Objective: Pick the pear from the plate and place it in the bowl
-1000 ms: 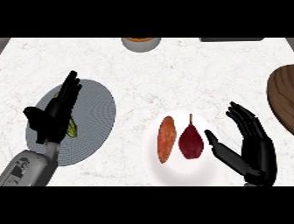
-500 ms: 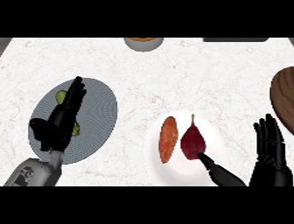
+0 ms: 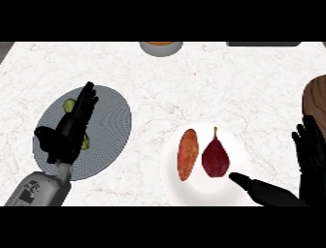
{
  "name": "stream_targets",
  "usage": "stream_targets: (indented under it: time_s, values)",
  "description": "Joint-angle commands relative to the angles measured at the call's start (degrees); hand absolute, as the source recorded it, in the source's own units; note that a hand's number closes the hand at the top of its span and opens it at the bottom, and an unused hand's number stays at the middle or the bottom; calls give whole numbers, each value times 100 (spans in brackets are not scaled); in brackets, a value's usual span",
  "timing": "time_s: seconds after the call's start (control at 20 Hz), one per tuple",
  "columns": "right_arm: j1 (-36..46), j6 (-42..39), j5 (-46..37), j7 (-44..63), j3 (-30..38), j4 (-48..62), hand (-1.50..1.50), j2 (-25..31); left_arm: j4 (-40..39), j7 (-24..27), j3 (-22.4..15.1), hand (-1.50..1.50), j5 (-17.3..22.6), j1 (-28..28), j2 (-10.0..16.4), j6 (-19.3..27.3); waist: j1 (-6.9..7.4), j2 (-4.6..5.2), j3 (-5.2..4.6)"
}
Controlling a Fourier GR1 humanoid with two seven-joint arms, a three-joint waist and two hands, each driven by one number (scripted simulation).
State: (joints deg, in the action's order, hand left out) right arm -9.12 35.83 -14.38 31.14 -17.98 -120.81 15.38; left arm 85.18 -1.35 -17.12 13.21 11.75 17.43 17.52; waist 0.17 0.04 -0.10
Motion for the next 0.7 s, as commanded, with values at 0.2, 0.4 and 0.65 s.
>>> stream_targets:
  time_s: [0.2,0.4,0.65]
  values:
    - [726,-856,172,1489,-47,505,-150,75,-56,70,136,0,-198,-115,-112,-45,-2,3,8]
    - [937,-1219,279,1486,24,849,-150,-44,84,-125,206,0,-305,-109,-247,-148,-8,-3,10]
    - [305,-1386,560,466,137,870,-150,-307,384,-472,521,0,-480,-28,-330,-323,-22,-9,12]
